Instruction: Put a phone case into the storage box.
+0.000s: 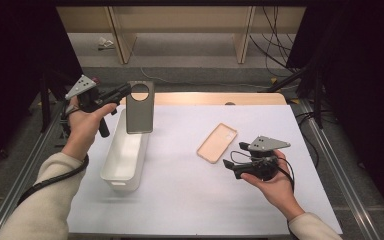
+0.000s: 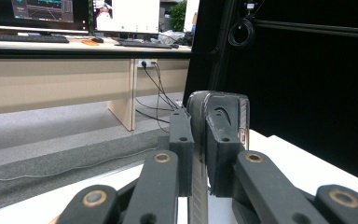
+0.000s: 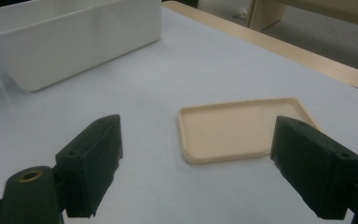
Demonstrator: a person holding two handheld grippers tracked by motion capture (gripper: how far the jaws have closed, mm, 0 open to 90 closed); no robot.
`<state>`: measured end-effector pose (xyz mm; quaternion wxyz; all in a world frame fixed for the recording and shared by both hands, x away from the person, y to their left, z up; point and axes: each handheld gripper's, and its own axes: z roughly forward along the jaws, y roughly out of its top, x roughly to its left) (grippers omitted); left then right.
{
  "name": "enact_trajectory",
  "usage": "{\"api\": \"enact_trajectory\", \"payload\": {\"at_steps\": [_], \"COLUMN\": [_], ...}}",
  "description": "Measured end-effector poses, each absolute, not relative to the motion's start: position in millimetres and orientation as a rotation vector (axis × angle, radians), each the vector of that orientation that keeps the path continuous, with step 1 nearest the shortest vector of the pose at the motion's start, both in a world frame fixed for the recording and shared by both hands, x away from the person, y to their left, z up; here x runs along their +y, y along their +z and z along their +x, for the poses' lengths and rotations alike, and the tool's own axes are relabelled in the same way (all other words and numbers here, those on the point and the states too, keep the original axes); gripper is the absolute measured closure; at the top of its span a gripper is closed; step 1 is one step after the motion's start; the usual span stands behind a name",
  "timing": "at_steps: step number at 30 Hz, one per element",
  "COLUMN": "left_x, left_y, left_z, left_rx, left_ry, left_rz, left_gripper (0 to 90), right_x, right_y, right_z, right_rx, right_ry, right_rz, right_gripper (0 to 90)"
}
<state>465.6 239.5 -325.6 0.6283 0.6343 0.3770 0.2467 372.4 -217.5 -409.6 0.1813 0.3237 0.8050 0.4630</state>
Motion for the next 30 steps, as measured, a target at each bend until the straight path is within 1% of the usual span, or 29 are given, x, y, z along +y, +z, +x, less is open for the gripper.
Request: {"api": "enact_trajectory", "payload": {"at_steps": [30], "left_x": [256.0], "left_y": [-324.7], "left_z": [485.6], "left_rx": [0.883], "left_ry": [0.587], "left_rz": [1.457], "left_gripper": [82.1], "right_x": [-219.3], "right_y": [-410.3], "right_z": [373.3], "right_rx": [2.273], "right_ry": [1.307], "right_rz": [0.923], "right_gripper": [17.5]}}
